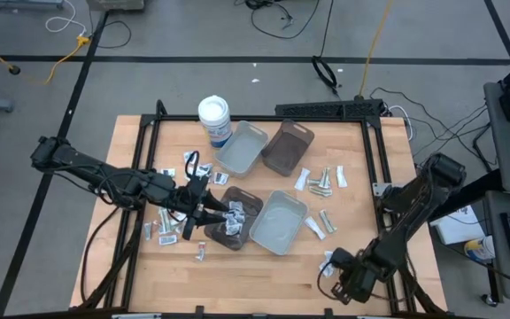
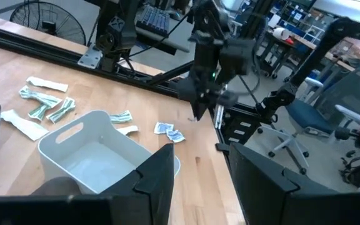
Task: Pick & Place First Aid Supplies
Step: Put the blue alcohol pad into the bottom black bin
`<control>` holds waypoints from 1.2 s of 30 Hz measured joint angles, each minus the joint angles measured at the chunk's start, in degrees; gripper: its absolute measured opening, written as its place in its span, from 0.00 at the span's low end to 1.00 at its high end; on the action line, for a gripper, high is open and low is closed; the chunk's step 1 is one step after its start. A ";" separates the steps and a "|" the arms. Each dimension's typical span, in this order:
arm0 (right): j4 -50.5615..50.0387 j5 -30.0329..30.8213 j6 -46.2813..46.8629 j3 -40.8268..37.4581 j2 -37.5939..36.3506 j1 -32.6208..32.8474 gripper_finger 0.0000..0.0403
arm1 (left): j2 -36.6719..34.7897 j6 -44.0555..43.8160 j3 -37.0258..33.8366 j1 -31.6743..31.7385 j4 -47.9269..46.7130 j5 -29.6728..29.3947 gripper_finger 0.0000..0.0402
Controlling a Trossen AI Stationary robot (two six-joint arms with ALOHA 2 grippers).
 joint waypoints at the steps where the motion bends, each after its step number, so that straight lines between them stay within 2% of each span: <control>1: 0.00 2.65 -2.03 0.00 -1.33 -0.56 0.01 | 0.00 -0.01 0.00 0.00 0.02 0.00 0.40; 8: -0.08 24.51 -21.67 0.08 -8.52 -5.53 0.00 | 0.00 -0.21 -0.01 0.00 0.02 0.00 0.40; 12: 0.84 29.53 -33.51 0.09 -9.56 -8.89 0.00 | 0.00 -0.19 0.00 0.00 0.02 0.00 0.40; 16: 5.56 29.51 -47.55 0.09 -8.95 -12.40 0.00 | 0.00 -0.19 0.00 0.00 0.04 0.00 0.40; 22: 20.95 29.21 -68.04 0.09 -8.45 -18.83 0.00 | 0.00 -0.19 -0.02 0.00 0.10 -0.06 0.40; 24: 26.77 28.15 -71.60 0.09 -8.45 -21.65 0.00 | 0.00 -0.20 -0.01 -0.02 0.36 -0.78 0.40; 28: 35.95 21.34 -75.93 0.09 -8.45 -27.73 0.00 | 0.00 -0.02 -0.02 0.00 0.34 -2.20 0.40; 36: 43.32 11.79 -81.68 0.11 -8.45 -35.49 0.00 | 1.54 4.11 -0.02 0.00 1.08 -4.31 0.40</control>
